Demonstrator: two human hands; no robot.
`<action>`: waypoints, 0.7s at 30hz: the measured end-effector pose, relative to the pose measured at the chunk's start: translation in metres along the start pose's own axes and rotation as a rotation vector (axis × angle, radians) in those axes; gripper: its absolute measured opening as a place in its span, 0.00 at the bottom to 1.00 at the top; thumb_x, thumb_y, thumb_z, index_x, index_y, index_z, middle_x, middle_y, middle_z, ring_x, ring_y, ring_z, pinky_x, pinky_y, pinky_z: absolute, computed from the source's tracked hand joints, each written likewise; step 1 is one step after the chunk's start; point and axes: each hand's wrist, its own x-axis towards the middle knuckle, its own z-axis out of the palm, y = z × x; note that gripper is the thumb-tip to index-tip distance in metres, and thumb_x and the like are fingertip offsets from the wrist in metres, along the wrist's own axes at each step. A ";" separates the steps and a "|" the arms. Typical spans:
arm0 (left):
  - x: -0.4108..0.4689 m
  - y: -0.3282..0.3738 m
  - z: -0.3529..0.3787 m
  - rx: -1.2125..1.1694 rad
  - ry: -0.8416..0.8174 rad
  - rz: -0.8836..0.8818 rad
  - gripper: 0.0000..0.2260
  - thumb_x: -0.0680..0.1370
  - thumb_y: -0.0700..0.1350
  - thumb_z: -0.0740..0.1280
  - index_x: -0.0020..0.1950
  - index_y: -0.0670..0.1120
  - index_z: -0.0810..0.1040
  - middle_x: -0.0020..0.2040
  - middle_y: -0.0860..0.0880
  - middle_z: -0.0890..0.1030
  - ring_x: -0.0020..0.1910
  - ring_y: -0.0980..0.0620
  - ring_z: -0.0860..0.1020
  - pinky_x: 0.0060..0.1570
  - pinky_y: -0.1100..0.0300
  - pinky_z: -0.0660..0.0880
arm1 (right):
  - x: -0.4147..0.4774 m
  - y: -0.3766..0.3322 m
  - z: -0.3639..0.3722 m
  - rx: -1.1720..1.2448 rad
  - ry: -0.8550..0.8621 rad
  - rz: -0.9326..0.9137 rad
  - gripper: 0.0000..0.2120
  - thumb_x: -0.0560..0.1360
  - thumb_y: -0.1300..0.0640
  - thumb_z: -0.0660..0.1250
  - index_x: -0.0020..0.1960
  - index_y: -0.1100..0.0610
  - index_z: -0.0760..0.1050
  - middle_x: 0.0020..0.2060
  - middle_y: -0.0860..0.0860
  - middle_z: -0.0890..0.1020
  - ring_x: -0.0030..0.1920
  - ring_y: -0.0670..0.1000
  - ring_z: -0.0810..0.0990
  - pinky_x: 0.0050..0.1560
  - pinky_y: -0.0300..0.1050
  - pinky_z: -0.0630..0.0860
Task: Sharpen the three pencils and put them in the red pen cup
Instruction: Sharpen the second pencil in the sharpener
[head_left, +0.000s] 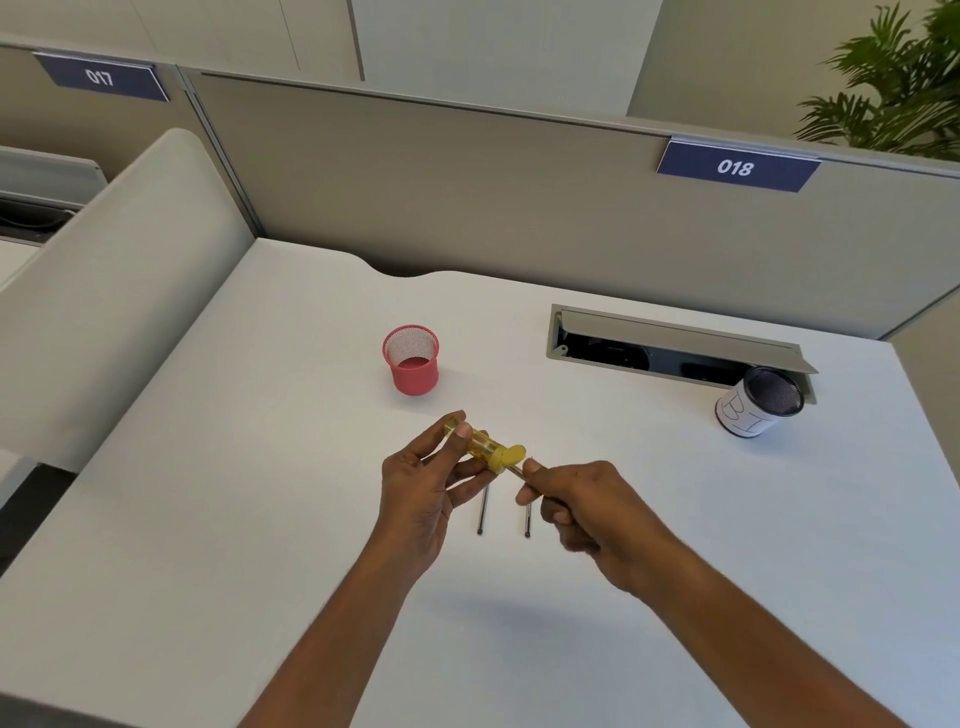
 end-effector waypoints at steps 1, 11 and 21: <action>0.000 0.001 0.000 -0.001 -0.006 -0.003 0.20 0.72 0.43 0.75 0.63 0.39 0.82 0.51 0.36 0.87 0.48 0.39 0.88 0.45 0.51 0.85 | -0.001 -0.005 -0.003 0.108 -0.085 0.135 0.18 0.80 0.49 0.69 0.40 0.62 0.83 0.24 0.49 0.66 0.23 0.46 0.57 0.27 0.38 0.54; -0.002 -0.004 0.004 0.005 -0.004 -0.033 0.16 0.75 0.41 0.73 0.62 0.38 0.82 0.53 0.34 0.86 0.49 0.37 0.87 0.44 0.51 0.85 | -0.003 -0.009 -0.018 0.110 -0.148 0.194 0.17 0.81 0.50 0.67 0.47 0.64 0.83 0.26 0.53 0.73 0.22 0.46 0.60 0.26 0.39 0.56; -0.001 -0.006 0.004 0.011 0.025 -0.024 0.15 0.76 0.40 0.74 0.62 0.38 0.82 0.53 0.35 0.86 0.49 0.36 0.87 0.45 0.49 0.85 | 0.009 0.029 -0.013 -1.218 0.306 -1.013 0.07 0.75 0.56 0.75 0.50 0.55 0.78 0.39 0.48 0.76 0.31 0.50 0.71 0.26 0.44 0.73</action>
